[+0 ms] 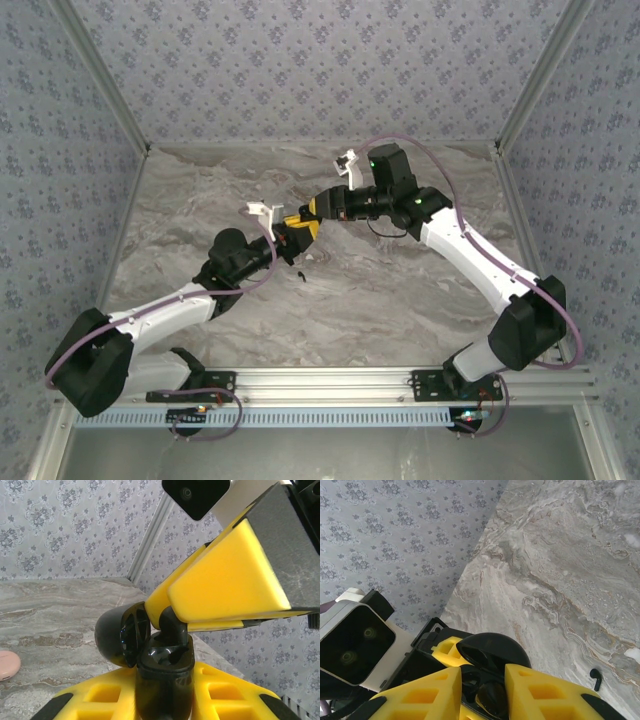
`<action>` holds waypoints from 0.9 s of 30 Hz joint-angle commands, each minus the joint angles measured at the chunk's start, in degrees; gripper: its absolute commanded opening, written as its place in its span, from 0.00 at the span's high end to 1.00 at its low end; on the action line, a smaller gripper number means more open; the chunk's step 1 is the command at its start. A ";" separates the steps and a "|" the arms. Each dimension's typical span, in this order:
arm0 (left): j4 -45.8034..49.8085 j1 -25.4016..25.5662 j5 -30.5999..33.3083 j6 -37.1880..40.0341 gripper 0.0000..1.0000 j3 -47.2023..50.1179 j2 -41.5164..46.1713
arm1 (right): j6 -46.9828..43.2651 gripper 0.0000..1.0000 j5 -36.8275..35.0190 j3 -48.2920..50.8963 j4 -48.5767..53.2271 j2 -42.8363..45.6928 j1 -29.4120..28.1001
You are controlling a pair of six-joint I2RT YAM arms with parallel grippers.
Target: Insert the wireless bluetooth earbuds into the charging case
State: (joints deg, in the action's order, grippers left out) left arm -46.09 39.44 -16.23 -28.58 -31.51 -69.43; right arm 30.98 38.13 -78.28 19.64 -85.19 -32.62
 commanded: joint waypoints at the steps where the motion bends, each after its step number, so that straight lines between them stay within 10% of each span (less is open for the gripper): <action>1: -1.49 0.39 -1.88 0.72 0.76 -3.12 0.69 | -1.71 0.67 0.99 -2.21 3.19 0.60 -1.13; 27: 4.44 1.01 -5.96 5.63 0.76 -4.53 2.05 | -8.03 0.44 -9.12 -4.79 11.00 2.87 -2.42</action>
State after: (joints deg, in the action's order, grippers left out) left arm -40.03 39.92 -19.57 -24.47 -33.95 -69.41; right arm 24.49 31.83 -81.19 28.49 -83.59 -34.87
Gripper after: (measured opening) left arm 0.241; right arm 0.561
